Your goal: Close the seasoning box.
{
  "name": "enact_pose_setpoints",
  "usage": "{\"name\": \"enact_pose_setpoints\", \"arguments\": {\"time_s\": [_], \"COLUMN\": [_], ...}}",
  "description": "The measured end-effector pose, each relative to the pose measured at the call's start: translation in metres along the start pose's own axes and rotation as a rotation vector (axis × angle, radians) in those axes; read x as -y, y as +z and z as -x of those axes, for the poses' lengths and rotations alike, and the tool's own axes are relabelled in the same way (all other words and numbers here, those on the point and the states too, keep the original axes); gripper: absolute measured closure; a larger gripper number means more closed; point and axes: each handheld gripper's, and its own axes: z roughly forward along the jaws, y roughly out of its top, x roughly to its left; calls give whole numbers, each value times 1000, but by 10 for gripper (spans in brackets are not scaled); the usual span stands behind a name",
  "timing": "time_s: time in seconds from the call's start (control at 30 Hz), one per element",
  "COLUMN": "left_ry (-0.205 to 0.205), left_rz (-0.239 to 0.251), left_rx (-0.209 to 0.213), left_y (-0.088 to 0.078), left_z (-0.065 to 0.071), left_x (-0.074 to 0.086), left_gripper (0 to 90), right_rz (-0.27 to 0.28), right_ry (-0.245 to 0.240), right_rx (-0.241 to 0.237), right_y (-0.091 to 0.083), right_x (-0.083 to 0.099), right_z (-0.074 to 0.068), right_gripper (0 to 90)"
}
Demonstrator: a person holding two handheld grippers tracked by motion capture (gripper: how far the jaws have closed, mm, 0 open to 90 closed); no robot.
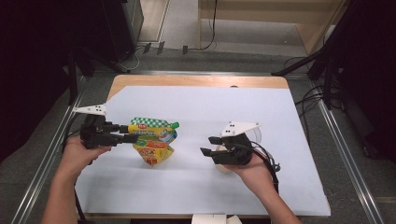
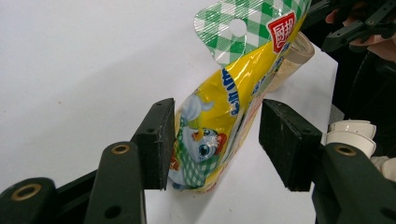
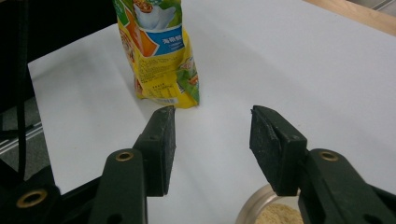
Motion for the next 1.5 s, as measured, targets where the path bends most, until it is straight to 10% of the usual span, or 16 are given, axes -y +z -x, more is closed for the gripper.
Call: {"name": "enact_pose_setpoints", "arguments": {"time_s": [0.7, 1.1, 1.5], "left_ry": [-73, -69, -75], "left_rz": [-26, -46, -61], "left_rx": [-131, -128, -122], "left_y": [0, 10, 17], "left_z": [-26, -27, -30], "left_x": [22, 19, 16], "left_gripper": [422, 404, 401], "right_rz": [77, 130, 134], "right_ry": [67, 143, 256], "right_rx": [81, 166, 278], "right_y": [-56, -100, -122], "right_x": [-15, -8, 16], "right_z": [31, 60, 98], "right_gripper": [658, 900, 900]}}
